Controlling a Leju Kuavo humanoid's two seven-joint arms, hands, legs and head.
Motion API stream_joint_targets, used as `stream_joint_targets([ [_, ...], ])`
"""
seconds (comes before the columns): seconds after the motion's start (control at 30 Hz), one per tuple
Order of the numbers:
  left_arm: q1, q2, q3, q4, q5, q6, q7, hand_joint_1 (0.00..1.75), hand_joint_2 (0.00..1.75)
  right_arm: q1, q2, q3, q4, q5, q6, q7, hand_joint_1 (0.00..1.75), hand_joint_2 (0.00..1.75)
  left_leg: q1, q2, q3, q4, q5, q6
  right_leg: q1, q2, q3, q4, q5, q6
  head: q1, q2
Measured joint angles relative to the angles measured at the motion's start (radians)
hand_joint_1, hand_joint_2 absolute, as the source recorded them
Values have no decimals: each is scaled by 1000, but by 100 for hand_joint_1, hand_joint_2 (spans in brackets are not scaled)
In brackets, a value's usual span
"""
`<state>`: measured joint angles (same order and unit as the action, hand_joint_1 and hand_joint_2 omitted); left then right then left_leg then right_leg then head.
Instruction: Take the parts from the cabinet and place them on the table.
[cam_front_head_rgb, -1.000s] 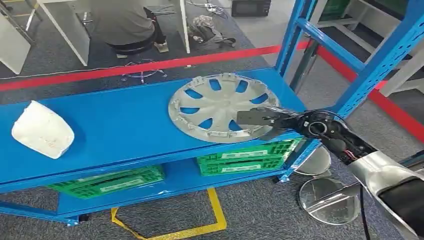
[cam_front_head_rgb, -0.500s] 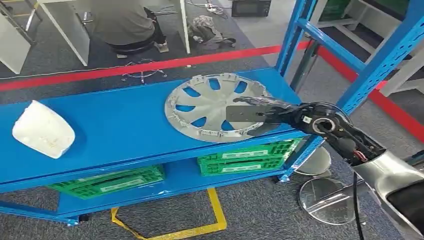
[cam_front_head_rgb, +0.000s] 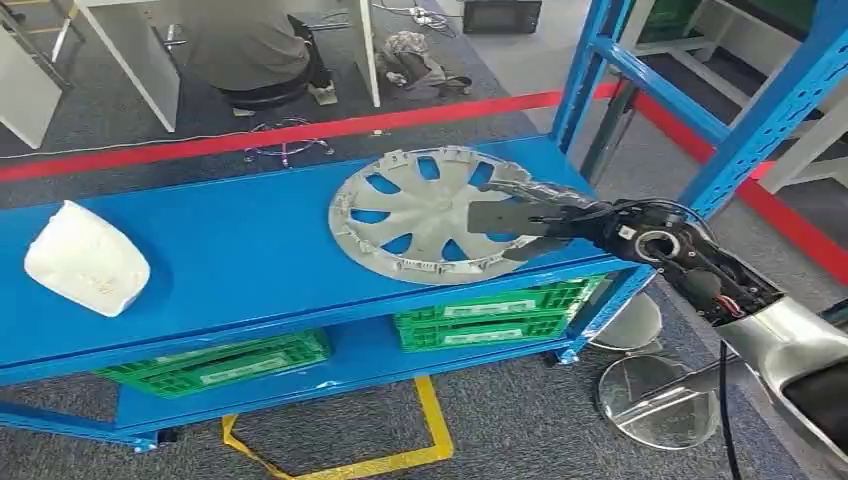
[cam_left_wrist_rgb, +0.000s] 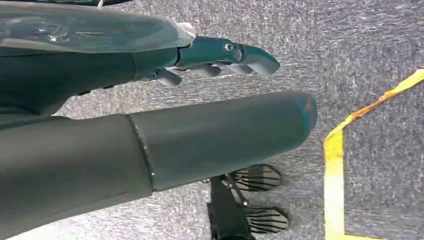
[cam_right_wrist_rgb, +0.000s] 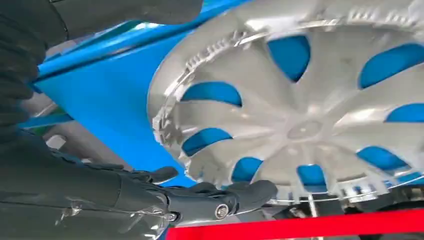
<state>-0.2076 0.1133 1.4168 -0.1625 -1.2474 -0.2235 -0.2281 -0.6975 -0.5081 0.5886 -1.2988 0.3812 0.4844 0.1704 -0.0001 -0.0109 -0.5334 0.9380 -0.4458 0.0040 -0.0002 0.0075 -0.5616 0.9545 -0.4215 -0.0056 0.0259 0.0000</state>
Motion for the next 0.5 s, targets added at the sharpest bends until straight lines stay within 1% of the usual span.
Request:
stream_joint_targets([
  [0.13,-9,-1,0,0,-4,2,4,0,0,-57,3,13,153,86,-61,-106,0,175,0,-1,-1,0,0,0,0,-2,0,0,0,0,1,0],
  [0.17,-10,-1,0,0,-7,0,4,0,0,-73,6,17,208,110,-80,-135,0,175,0,-2,-1,0,0,0,0,-1,0,0,0,0,1,0],
  [0.23,-15,-2,0,0,-13,-2,3,0,0,-97,12,23,287,135,-107,-176,0,175,0,-2,-1,0,0,0,0,-2,0,0,0,0,1,0],
  [0.33,-19,-1,0,0,-19,-7,3,0,0,-122,22,27,386,147,-125,-215,0,175,0,-2,-1,0,0,0,0,-2,0,0,0,0,1,0],
  [0.37,-21,-2,0,0,-19,-8,3,0,0,-130,27,30,427,148,-129,-220,0,175,0,-2,-1,0,0,0,0,-2,0,0,0,0,1,0],
  [0.5,-24,-1,0,0,-22,-9,3,0,0,-149,42,38,522,162,-134,-238,0,175,0,-2,-1,0,0,0,0,-2,0,0,0,0,1,0],
])
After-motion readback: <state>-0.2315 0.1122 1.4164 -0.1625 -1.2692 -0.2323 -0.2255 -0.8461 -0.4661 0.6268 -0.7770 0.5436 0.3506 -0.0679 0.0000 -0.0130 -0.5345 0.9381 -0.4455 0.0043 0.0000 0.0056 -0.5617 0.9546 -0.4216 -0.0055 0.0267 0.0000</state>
